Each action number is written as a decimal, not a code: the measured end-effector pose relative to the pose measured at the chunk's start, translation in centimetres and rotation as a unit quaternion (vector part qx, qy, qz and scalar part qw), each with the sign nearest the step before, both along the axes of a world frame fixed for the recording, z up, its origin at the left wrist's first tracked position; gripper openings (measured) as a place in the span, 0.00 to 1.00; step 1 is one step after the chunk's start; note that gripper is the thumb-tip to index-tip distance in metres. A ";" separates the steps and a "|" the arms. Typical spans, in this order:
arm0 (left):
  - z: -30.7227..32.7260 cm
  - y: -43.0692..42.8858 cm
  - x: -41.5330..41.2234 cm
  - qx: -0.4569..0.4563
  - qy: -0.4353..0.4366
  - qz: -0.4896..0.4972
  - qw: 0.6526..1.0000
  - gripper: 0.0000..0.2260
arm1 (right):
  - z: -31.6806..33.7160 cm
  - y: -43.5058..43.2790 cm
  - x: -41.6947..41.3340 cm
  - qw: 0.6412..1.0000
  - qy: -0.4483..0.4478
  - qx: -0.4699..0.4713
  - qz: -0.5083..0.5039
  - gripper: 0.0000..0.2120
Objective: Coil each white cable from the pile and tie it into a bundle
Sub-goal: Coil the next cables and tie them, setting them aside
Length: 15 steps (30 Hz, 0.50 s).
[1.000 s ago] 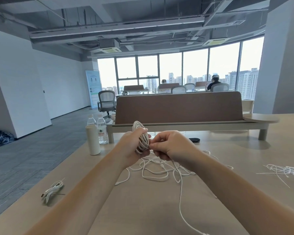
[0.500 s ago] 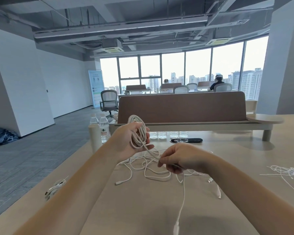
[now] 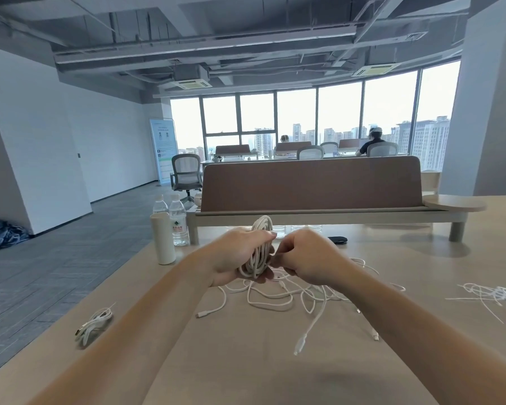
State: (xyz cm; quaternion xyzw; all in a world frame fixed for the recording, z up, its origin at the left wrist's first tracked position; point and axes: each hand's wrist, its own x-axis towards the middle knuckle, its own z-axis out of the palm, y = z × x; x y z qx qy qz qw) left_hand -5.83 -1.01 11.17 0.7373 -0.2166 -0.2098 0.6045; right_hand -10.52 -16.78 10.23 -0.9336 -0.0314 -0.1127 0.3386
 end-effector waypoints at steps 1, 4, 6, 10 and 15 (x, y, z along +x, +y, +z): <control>0.0 0.0 0.0 0.008 -0.007 0.000 1.000 0.11 | 0.0 0.1 0.0 1.000 -0.008 -0.006 -0.008 0.16; 0.1 0.2 0.1 0.017 -0.012 0.002 1.000 0.13 | -0.2 0.2 0.0 0.999 -0.035 0.005 -0.022 0.14; 0.2 0.7 0.5 0.011 -0.008 0.015 1.000 0.14 | -0.3 -0.2 -0.1 0.997 -0.016 0.070 0.014 0.11; 0.4 1.7 1.4 -0.008 0.010 0.043 0.999 0.16 | -0.7 -2.0 -0.3 0.984 0.101 0.113 0.096 0.02; -0.5 1.8 1.8 -0.003 0.027 0.072 0.997 0.15 | -1.7 -4.1 0.7 0.963 0.116 0.242 0.031 0.04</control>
